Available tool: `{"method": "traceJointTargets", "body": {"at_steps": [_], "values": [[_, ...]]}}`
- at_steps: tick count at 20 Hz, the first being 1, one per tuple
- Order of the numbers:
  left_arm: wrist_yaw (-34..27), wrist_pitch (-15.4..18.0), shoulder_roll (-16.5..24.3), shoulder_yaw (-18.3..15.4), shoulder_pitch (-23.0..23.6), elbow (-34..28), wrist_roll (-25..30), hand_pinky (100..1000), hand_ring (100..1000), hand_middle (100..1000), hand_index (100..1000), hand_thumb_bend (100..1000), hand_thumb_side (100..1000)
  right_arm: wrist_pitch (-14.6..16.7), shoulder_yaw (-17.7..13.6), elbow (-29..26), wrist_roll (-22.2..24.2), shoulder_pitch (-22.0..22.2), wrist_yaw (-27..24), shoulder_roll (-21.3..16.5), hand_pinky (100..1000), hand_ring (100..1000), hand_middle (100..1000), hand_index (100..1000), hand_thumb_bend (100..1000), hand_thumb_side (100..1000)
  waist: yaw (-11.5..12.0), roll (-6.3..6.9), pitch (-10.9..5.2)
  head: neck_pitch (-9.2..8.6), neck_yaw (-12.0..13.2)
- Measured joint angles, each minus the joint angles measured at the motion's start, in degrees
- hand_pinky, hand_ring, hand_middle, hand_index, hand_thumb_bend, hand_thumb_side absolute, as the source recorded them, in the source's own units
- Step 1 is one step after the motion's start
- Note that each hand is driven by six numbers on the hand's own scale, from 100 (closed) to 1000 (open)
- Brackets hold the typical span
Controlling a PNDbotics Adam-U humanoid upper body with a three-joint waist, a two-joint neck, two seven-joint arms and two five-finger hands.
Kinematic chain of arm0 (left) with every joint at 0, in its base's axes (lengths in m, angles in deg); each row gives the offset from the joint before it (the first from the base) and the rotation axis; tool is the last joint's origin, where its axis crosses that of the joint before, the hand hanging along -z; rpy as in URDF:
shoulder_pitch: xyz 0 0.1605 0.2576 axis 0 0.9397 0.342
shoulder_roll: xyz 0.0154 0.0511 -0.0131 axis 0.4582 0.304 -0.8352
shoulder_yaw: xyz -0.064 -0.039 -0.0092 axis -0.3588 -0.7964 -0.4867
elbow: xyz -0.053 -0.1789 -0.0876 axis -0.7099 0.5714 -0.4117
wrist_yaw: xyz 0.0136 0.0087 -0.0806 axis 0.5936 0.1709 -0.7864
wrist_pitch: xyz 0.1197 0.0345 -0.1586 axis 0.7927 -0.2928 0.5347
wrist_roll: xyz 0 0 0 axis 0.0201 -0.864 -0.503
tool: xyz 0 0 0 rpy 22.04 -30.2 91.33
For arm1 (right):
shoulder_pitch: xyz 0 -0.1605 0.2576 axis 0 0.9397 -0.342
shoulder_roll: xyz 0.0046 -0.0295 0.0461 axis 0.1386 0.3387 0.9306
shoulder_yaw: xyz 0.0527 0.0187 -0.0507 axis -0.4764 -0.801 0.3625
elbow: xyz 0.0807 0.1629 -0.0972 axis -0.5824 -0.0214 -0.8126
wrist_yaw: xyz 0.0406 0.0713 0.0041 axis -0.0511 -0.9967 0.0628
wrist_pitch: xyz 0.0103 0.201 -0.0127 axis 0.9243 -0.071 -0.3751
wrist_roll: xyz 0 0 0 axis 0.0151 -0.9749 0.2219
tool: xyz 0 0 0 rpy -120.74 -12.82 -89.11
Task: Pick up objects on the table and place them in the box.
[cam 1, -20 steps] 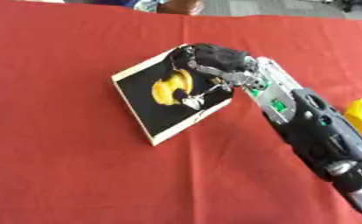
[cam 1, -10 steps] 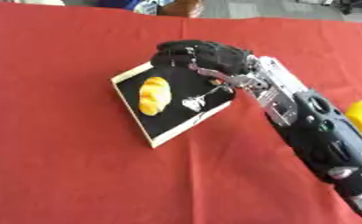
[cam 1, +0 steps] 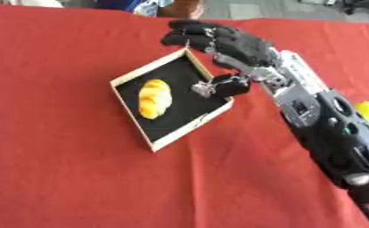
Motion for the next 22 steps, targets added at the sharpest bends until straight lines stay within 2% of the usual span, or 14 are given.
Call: {"method": "traceJointTargets", "body": {"at_steps": [3, 6, 9, 11, 13, 16, 19, 22], "values": [[0.1, 0.0, 0.0, 0.0, 0.1, 0.0, 0.0, 825, 844, 756, 878, 100, 705, -2.1, -2.6, -4.0, 0.6, 4.1, -5.3, -6.7, 882, 1000, 847, 942, 100, 136, -0.5, -0.02, 0.00, 0.01, 0.6], [0.2, 0.0, 0.0, 0.0, 0.3, 0.0, -0.1, 826, 844, 756, 878, 100, 704, -3.2, -5.8, -7.7, 0.5, 10.6, -8.8, -14.7, 888, 1000, 854, 941, 100, 142, -1.0, 0.01, 0.00, 0.02, 1.2], [0.4, 0.1, 0.2, -0.1, 0.4, 0.0, -0.3, 826, 845, 756, 878, 100, 703, -4.0, -9.7, -10.6, -1.2, 18.9, -9.5, -21.8, 890, 1000, 857, 940, 100, 173, -1.6, 0.25, 0.00, 0.04, 1.7], [0.5, 0.2, 0.6, -0.1, 0.5, 0.0, -0.6, 826, 845, 757, 878, 100, 703, -4.5, -12.4, -11.7, -3.1, 24.3, -9.3, -24.8, 891, 1000, 858, 940, 100, 179, -2.2, 0.56, 0.00, 0.17, 1.9], [0.8, 0.2, 0.6, -0.3, 0.6, 0.0, -0.8, 826, 845, 757, 878, 100, 703, -5.3, -15.5, -12.1, -5.3, 29.8, -8.4, -26.4, 892, 1000, 862, 943, 100, 183, -2.7, 0.71, 0.00, 0.24, 2.2], [1.0, 0.2, 0.6, -0.4, 0.9, 0.0, -1.1, 826, 845, 757, 878, 100, 703, -6.6, -19.7, -12.1, -8.2, 36.2, -6.2, -26.7, 896, 1000, 871, 954, 100, 201, -3.1, 0.97, 0.00, 0.82, 2.3], [1.4, 0.2, 0.6, -0.5, 1.0, 0.0, -1.3, 826, 845, 757, 878, 100, 703, -7.3, -22.3, -11.9, -9.7, 39.8, -3.8, -26.4, 900, 1000, 876, 959, 100, 203, -3.5, 1.50, 0.16, 1.28, 2.3], [1.4, 0.3, 0.6, -0.7, 1.2, 0.0, -1.5, 826, 844, 756, 878, 100, 704, -7.5, -23.7, -11.1, -10.2, 41.2, -1.9, -25.8, 903, 1000, 880, 964, 100, 202, -3.8, 2.10, 0.49, 1.29, 2.0]]}}
